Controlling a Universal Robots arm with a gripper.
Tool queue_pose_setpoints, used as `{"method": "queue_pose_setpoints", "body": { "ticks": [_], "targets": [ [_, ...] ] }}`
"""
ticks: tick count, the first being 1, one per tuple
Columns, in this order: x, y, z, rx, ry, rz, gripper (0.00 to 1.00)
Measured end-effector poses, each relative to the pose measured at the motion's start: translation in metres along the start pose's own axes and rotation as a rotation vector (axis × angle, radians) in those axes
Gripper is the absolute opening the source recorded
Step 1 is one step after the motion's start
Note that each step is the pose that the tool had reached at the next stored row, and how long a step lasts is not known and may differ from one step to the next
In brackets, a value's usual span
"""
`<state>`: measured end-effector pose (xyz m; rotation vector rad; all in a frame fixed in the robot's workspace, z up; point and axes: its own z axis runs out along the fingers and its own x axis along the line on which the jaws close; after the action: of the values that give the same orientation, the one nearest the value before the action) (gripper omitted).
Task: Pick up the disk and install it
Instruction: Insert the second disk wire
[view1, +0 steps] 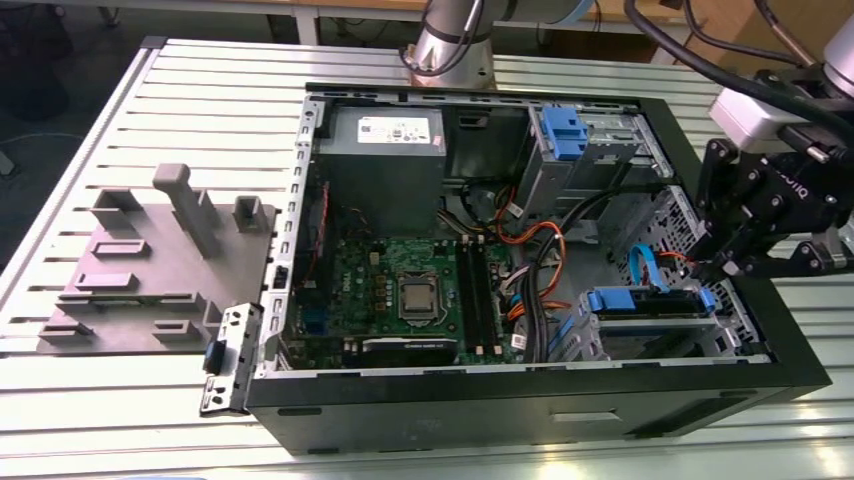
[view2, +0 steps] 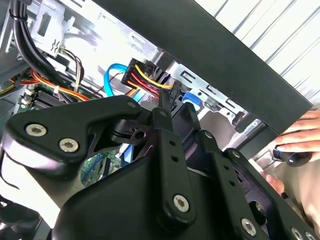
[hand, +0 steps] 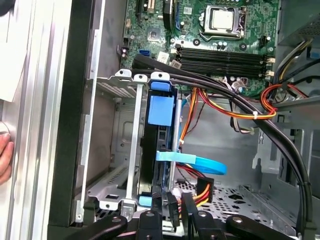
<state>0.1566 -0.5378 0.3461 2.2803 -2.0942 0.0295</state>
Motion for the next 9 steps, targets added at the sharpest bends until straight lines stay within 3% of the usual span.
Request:
{"method": "queue_pose_setpoints", "body": {
  "ticks": [3, 9],
  "targets": [
    [-0.0002, 0.0002, 0.0037, 0.0001, 0.0002, -0.001, 0.3],
    [-0.0003, 0.0002, 0.004, 0.0001, 0.0002, -0.003, 0.3]
  ]
}}
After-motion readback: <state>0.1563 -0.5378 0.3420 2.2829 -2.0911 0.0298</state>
